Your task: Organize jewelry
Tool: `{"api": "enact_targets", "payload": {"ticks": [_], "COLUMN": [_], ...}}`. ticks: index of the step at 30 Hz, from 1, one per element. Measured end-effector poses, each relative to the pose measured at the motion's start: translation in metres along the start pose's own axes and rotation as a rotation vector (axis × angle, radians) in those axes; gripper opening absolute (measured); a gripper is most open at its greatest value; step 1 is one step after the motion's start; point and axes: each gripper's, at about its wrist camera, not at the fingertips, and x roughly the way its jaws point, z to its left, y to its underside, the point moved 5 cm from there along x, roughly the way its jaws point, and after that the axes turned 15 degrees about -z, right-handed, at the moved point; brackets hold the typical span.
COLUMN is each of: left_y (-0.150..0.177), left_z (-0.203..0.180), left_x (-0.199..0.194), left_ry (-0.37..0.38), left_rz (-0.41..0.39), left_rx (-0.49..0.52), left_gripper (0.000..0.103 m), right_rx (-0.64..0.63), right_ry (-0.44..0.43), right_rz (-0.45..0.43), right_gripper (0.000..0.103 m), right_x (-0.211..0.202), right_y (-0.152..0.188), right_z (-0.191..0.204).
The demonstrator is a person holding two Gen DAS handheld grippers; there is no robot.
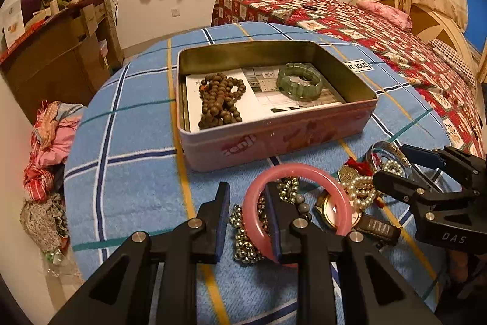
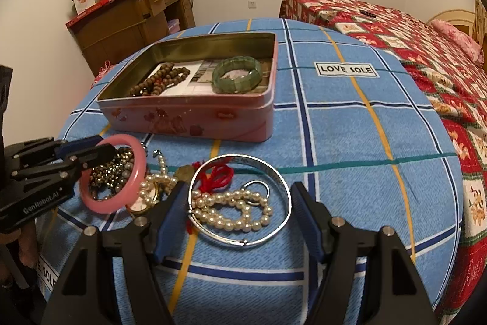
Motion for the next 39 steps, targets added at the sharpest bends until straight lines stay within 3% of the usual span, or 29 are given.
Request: {"api": "enact_targets", "payload": {"ticks": [10, 11, 12, 13, 17, 22, 25, 34, 37, 39], "left_y": [-0.003, -0.004, -0.005, -0.006, -0.007, -0.007, -0.009, -0.012, -0.013, -0.013], "left_z": [-0.001, -0.001, -0.001, -0.002, -0.006, -0.010, -0.008, -0.004, -0.005, -0.005], "left_x": [0.009, 0.008, 0.006, 0.004, 0.001, 0.004, 0.010, 0.017, 0.013, 0.011], "left_ry": [0.038, 0.042, 0.040, 0.045, 0.066, 0.047, -0.003, 0.010, 0.017, 0.001], "left_rz": [0.022, 0.015, 0.007, 0.000, -0.002, 0.007, 0.011, 0.024, 0.017, 0.013], "left_rx": [-0.004, -0.007, -0.005, -0.002, 0.007, 0.032, 0.061, 0.031, 0.021, 0.016], "left_gripper": [0.025, 0.022, 0.011, 0.007, 0.001, 0.001, 0.003, 0.003, 0.016, 0.066], "right_rx": [0.002, 0.000, -0.001, -0.002, -0.007, -0.007, -0.009, -0.003, 0.004, 0.005], "right_ry": [0.001, 0.000, 0.000, -0.001, -0.001, 0.000, -0.001, -0.004, -0.008, -0.009], "right_rz": [-0.001, -0.002, -0.002, -0.001, -0.004, -0.002, -0.002, -0.001, 0.000, 0.000], "right_gripper": [0.071, 0.071, 0.071, 0.071, 0.070, 0.071, 0.071, 0.071, 0.071, 0.071], "right_x": [0.000, 0.000, 0.000, 0.000, -0.001, -0.001, -0.001, -0.002, -0.001, -0.001], "right_y": [0.000, 0.000, 0.000, 0.000, 0.000, 0.001, 0.001, 0.002, 0.003, 0.003], "right_z": [0.000, 0.001, 0.001, 0.001, 0.001, 0.000, 0.000, -0.001, -0.001, -0.001]}}
